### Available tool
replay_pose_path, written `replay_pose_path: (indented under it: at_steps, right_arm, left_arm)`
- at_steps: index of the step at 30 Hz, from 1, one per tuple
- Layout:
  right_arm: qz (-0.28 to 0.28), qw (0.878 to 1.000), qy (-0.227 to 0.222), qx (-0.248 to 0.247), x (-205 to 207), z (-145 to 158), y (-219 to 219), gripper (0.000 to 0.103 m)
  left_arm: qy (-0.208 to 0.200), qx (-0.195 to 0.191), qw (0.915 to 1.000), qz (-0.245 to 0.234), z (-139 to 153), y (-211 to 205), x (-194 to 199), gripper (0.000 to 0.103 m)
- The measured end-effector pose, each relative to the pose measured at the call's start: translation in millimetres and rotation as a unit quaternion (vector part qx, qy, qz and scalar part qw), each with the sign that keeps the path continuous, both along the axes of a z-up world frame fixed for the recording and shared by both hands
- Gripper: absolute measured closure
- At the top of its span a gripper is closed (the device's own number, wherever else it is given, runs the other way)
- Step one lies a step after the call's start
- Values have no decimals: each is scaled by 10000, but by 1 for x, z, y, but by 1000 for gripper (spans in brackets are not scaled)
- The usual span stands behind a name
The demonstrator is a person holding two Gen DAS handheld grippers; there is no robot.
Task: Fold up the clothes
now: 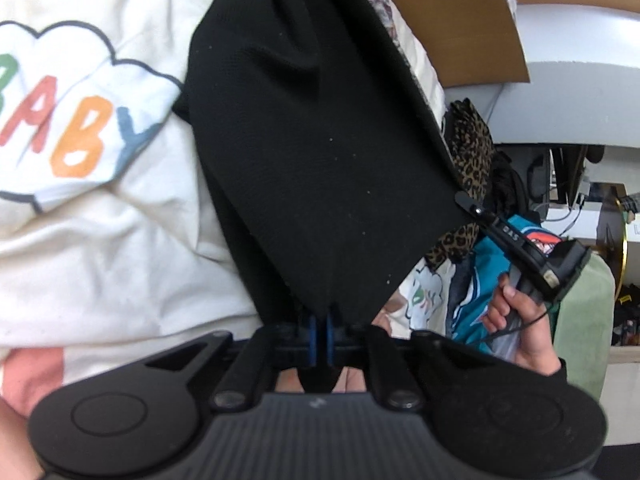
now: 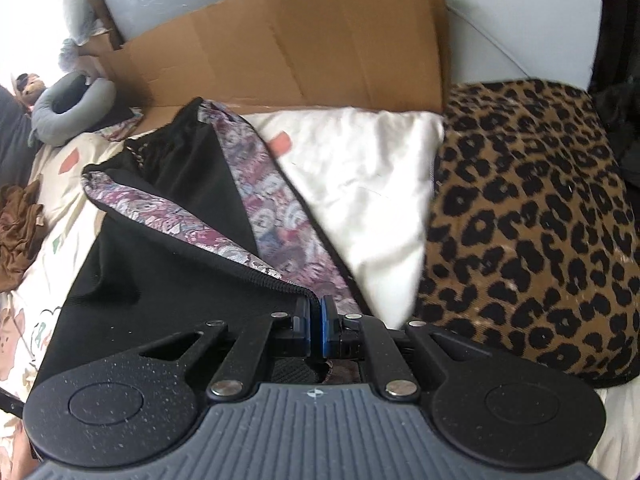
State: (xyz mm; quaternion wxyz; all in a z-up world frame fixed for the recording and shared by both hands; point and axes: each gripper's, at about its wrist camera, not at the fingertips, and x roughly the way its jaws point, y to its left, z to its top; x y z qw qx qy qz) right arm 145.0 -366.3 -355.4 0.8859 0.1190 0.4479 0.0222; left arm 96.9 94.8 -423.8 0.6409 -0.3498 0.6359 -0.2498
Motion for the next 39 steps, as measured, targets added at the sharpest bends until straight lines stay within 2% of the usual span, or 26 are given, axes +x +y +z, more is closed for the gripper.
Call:
replay_pose_path:
  at_steps: [1,10,17,22,27,33,36,39]
  right_arm:
    - [-41,10000,30,14,0,-3,-2,100]
    - [-197,9993,307,43,3,-24,-19,100]
    - [-125,9986,520,55,2,-43,-24,100]
    - [-64,9983,582,21,-1,-53,-25,100]
    - [4,9983,578,-50,0,-54,-26,100]
    - [43,9980,615,-146,0,-52,-26,100]
    - [-14,9979,630,-138,-1,-53,-27,100]
    - [-71,9978,645,-129,-1,-54,-29,98]
  left_arm:
    - [1,-8,10000,-9,-2,-13,2,98]
    - [87,-80,9997,-202,-22,-33,3,98]
    - [50,179,9993,-314,-40,-34,-3,98]
    - [-115,132,9991,-382,-39,-38,-3,98]
    - [-256,48,9988,-426,-37,-40,-3,96]
    - [-410,10,9980,-474,-32,-44,-4,98]
    - [-528,191,9968,-578,-31,-45,-6,98]
    - [-359,373,9968,-615,-39,-44,-6,98]
